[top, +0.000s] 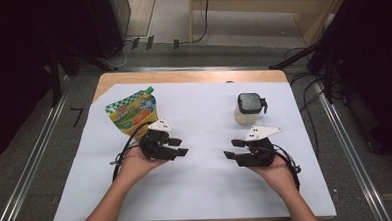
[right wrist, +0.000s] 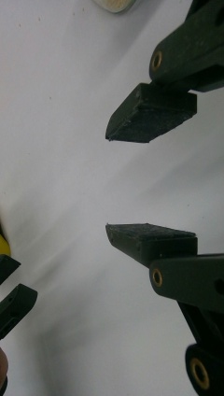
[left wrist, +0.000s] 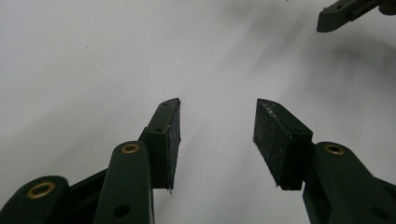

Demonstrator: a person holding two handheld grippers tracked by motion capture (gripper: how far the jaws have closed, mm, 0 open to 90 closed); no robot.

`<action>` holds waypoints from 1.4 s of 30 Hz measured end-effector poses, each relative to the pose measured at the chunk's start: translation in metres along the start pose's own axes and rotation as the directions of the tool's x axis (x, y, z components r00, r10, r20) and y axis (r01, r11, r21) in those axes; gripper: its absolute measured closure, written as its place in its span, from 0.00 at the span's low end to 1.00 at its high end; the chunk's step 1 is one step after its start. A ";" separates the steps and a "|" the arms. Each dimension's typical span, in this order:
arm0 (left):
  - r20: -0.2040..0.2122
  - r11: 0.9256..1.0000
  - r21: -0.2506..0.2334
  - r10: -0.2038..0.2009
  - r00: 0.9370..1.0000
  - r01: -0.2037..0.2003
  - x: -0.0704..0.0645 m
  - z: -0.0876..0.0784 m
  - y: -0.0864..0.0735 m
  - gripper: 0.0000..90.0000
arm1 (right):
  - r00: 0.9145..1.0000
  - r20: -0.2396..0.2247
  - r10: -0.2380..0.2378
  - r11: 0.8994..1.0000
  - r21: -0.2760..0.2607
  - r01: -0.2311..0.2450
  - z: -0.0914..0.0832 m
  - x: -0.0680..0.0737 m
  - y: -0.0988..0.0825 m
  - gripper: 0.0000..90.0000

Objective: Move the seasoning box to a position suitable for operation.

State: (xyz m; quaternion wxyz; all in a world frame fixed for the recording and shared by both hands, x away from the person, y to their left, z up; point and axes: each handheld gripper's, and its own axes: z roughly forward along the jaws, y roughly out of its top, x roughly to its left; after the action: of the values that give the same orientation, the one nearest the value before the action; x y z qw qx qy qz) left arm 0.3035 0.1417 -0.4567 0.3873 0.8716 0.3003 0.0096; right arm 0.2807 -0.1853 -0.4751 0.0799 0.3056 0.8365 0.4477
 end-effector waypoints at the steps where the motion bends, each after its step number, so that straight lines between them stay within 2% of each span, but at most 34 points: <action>1: 0.004 1.000 0.000 0.003 1.000 -0.003 0.000 0.000 0.000 0.57 | 1.000 -0.002 0.000 1.000 0.002 0.000 0.000 0.000 0.000 0.54; 6: 0.019 1.000 0.015 0.001 1.000 -0.002 0.001 0.002 -0.001 0.54 | 1.000 0.000 0.010 1.000 -0.003 -0.010 -0.002 -0.001 0.000 0.53; 10: 0.021 0.999 0.021 0.024 0.999 -0.024 -0.001 0.003 -0.001 0.51 | 1.000 -0.003 0.010 1.000 -0.007 -0.010 -0.002 -0.002 0.000 0.52; 13: 0.037 1.000 0.025 0.009 0.999 -0.010 -0.001 0.003 -0.001 0.51 | 1.000 0.002 0.005 1.000 0.001 -0.005 -0.001 -0.001 0.001 0.51; 16: 0.052 1.000 0.009 0.000 0.999 -0.001 -0.001 0.002 0.000 0.52 | 1.000 -0.001 0.002 1.000 0.003 -0.002 -0.001 -0.001 0.001 0.51; 26: 0.045 0.999 0.021 0.031 0.998 -0.032 -0.003 0.001 0.000 0.51 | 1.000 0.010 0.003 1.000 0.000 -0.003 -0.002 -0.002 0.001 0.50; 42: 0.047 0.999 0.032 0.042 0.998 -0.044 -0.003 0.001 0.000 0.50 | 1.000 0.023 0.002 1.000 -0.003 -0.002 -0.004 -0.003 0.001 0.49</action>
State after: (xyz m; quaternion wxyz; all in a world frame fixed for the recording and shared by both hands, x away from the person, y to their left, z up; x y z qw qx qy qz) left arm 0.3015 0.1396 -0.4564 0.3796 0.8841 0.2724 -0.0073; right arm 0.2817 -0.1893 -0.4718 0.0896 0.3112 0.8346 0.4456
